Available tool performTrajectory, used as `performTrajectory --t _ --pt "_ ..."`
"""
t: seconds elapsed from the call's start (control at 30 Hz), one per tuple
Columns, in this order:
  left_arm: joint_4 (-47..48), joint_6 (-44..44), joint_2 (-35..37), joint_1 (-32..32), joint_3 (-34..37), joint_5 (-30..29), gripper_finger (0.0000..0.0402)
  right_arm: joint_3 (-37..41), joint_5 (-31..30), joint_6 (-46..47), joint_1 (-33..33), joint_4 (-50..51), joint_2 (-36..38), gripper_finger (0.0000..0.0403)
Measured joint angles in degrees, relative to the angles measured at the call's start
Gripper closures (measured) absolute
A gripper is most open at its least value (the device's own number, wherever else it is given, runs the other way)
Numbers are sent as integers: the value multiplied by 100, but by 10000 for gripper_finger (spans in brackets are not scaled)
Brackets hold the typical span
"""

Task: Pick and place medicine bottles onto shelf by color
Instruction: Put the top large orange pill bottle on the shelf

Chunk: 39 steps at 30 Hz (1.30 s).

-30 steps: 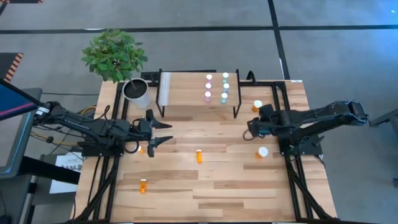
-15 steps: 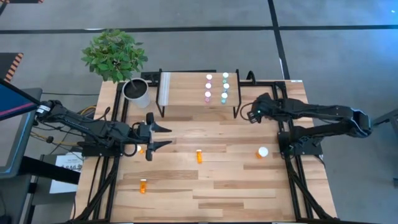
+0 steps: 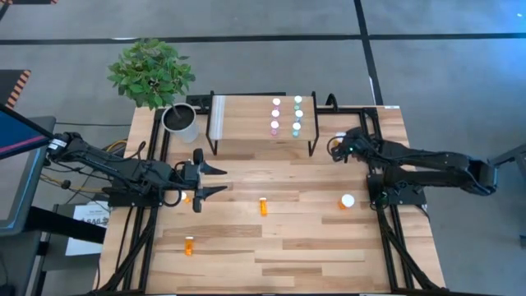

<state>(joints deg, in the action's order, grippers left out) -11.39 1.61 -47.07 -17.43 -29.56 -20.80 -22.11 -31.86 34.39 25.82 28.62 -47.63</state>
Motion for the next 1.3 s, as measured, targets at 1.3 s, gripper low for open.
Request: performTrajectory --t 1.3 --pt "550 63 -2 39 0 -234 203 -9 1287 -747 1422 -1260 -1191 146"
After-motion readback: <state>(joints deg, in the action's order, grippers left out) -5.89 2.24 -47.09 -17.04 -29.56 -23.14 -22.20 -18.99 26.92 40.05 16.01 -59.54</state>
